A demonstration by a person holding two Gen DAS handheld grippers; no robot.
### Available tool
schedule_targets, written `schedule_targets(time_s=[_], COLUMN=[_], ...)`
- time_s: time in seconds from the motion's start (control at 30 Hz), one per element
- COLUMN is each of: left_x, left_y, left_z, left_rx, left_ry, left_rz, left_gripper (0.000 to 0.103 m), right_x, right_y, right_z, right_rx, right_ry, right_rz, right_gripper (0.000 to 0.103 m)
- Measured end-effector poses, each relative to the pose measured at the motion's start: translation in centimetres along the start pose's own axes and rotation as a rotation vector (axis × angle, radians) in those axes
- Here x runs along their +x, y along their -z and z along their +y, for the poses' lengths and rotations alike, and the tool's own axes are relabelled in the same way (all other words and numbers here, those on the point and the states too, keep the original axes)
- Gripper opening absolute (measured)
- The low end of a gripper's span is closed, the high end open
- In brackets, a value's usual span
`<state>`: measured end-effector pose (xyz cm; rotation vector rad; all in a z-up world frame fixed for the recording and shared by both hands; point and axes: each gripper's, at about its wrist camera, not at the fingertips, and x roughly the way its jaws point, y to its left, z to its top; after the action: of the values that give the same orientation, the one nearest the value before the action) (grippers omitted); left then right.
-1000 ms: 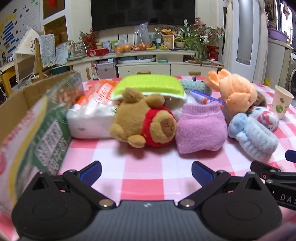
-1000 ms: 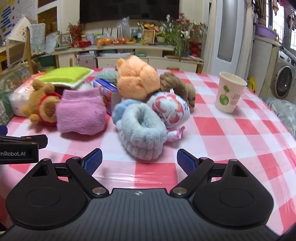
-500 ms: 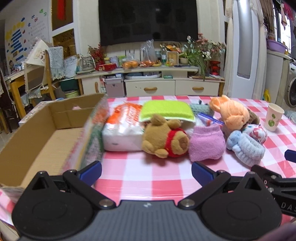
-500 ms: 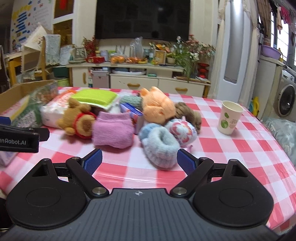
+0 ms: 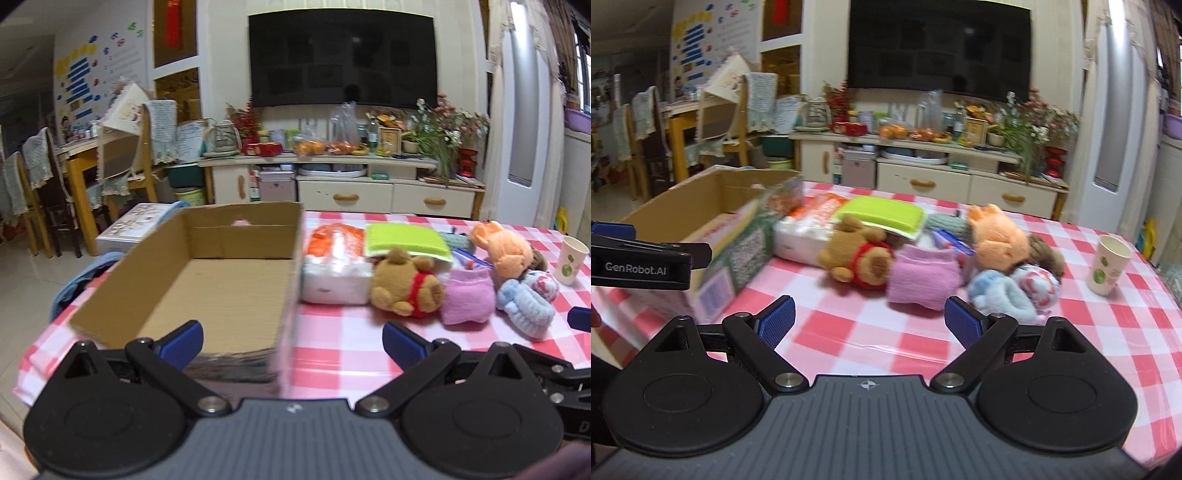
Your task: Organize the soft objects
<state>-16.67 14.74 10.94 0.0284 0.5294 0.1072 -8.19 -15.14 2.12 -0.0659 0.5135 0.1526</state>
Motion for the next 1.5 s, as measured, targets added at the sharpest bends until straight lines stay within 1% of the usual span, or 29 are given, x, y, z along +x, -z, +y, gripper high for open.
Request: schedule_targets(time_s=[0.27,0.47,0.67,0.83,1.03,1.13,1.3,1.5], left_x=[-1.2,-1.6,-1.4,-1.1,-0.9,-0.6,0.0,0.8], left_y=[0.4,0.6,1.0,1.1,1.1,1.4,1.7,1.4], left_z=[2.8,4.1,4.4,3.8,2.4,1.3,-1.2,-4.0], left_rx=[-0.027,-0.052,-0.065,-0.056,-0.023,-0.004,0.058,0.105], left_ry=[-0.049,-0.056,-0.058,-0.048,-0.026,-0.001,0.045,0.106], left_rz=[-0.012,-0.021,-0.01,-0.005,-0.004,0.01,0.032,0.045], left_gripper=[0.102,0.102,0.102,0.102,0.102,0.102,0.102,0.102], right_x=[-1.4,-2.2,-2.7,-1.9,-1.7,-1.6,-1.8,-1.7], right_y=[0.7,0.6,0.8,0.2,0.2,0.4,1.1,1.8], right_z=[-0.1,0.2,0.4,-0.3,-0.9,-1.8,-3.6,-6.9], right_rx=[-0.032,-0.045,-0.056,-0.039,0.013,0.039,0.044,0.11], right_ry=[-0.086,-0.126,-0.144,-0.147,-0.12,-0.098,-0.009,0.075], right_rz=[-0.013,-0.018,-0.022,-0.016,-0.02,-0.022,-0.047,-0.045], right_gripper=[0.103,0.103,0.103,0.103,0.103,0.103,0.103,0.103])
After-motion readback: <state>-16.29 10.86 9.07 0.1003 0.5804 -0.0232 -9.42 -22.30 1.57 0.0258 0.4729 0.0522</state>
